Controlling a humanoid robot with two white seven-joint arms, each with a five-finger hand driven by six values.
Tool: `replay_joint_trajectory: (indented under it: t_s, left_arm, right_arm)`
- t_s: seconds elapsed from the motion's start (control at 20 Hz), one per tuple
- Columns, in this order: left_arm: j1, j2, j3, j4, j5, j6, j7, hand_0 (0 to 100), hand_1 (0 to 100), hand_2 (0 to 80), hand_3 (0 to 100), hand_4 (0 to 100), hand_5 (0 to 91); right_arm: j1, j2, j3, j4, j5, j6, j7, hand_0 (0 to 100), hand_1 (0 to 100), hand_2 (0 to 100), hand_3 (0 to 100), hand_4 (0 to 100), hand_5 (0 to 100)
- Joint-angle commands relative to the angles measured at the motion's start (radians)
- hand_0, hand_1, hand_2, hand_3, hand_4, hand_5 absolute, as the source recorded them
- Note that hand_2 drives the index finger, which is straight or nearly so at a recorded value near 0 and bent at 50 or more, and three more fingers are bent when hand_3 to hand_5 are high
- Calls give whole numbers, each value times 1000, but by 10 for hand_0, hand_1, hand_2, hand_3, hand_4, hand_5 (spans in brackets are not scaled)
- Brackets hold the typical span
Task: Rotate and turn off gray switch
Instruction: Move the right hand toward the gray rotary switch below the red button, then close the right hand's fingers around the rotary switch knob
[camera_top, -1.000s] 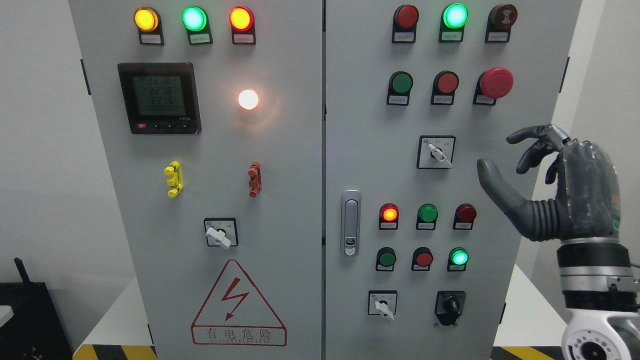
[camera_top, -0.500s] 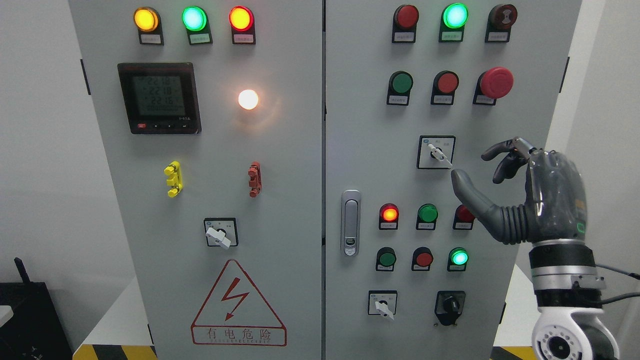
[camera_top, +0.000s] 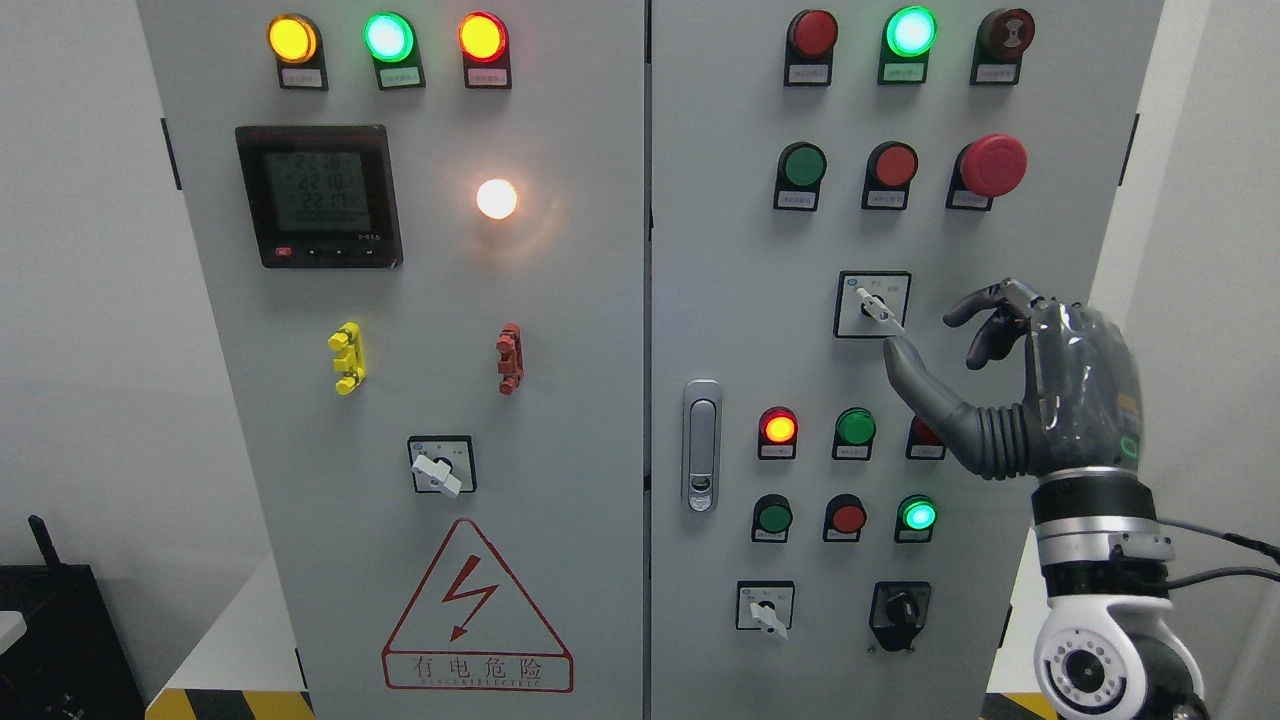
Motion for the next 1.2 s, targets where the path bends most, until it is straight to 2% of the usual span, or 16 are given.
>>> replay_joint_trajectory:
  t_s: [0.0, 1.15]
  left_arm:
    - [0, 0, 32, 23, -8, 0, -4, 120, 389, 0, 0, 0, 0]
    - [0, 0, 31, 23, -8, 0, -4, 120, 389, 0, 0, 0, 0]
  right_arm:
    - [-16, 9, 12, 48, 2, 0, 1, 59, 365, 520, 826, 794, 999]
    - [-69, 15, 57, 100, 14, 3, 1, 80, 366, 580, 850, 809, 1000]
